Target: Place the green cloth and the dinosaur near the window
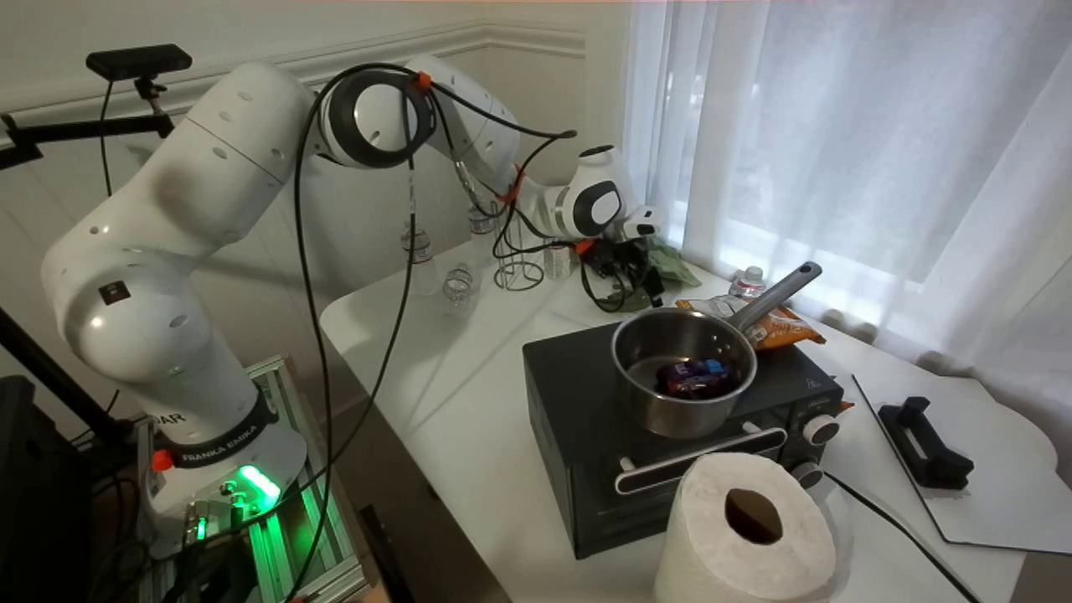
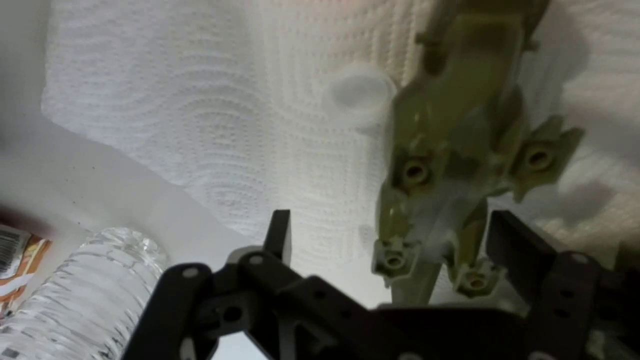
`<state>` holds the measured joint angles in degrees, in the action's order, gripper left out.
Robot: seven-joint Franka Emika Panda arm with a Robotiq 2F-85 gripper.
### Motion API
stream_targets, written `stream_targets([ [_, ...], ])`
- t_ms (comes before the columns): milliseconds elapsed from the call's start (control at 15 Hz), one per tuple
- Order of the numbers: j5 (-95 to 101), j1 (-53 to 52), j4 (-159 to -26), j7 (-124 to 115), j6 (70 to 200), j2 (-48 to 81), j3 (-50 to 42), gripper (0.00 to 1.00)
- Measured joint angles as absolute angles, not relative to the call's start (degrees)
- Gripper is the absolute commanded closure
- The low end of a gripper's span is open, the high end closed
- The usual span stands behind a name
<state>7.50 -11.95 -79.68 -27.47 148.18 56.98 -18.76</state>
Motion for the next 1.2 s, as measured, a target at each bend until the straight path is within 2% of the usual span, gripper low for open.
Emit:
stream_targets([
  [200,7.5,-12.0,-78.5,-27.5,145.0,57.5,-18.6,0.5],
  [467,7.5,-11.9,-77.1,-27.5,141.8,57.7,-18.0,0.76],
  [933,7.5,-12.1,-75.2,-27.5,139.1,57.2,-16.1,0.76],
  [1200,7.5,-12.9,-74.7,-27.5,142.9,54.1,-14.0,0.76],
])
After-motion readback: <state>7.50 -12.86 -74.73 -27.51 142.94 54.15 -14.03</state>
